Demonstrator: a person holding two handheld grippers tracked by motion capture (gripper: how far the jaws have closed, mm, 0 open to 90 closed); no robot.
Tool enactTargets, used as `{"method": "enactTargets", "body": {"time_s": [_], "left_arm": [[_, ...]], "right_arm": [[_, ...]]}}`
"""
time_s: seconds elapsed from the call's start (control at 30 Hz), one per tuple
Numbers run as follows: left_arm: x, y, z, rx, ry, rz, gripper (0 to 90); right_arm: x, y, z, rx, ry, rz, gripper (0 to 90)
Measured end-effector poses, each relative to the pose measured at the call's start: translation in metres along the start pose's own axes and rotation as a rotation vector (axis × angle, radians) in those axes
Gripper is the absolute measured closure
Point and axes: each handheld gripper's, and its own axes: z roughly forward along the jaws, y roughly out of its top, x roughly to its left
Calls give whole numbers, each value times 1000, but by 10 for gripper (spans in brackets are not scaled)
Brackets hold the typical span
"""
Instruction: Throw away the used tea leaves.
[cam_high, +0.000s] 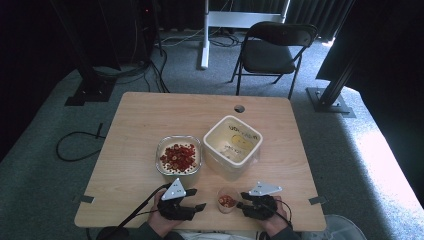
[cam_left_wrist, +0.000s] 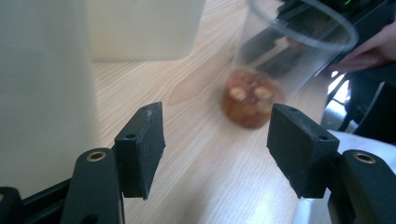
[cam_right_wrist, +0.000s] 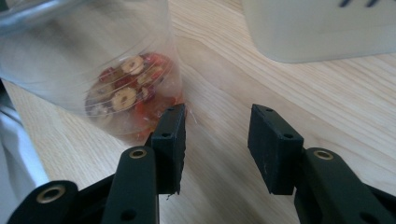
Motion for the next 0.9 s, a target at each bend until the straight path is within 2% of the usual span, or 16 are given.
{"method": "enactTargets", "body": {"time_s": [0.23, 0.4, 0.6, 0.73, 0.9], "left_arm": [[-13, 5, 6, -28, -63, 79, 357], [-19, 5, 9, -54, -102, 109, 328], [-23, 9, 19, -63, -102, 136, 271], [-21, 9, 25, -88, -116, 134, 252], [-23, 6, 29, -100, -118, 149, 175]], "right_arm": [[10, 5, 9, 1, 27, -10, 563], [15, 7, 15, 2, 47, -18, 565], [20, 10, 20, 4, 57, -31, 569], [21, 10, 21, 2, 62, -29, 575], [22, 11, 22, 1, 65, -29, 574]]}}
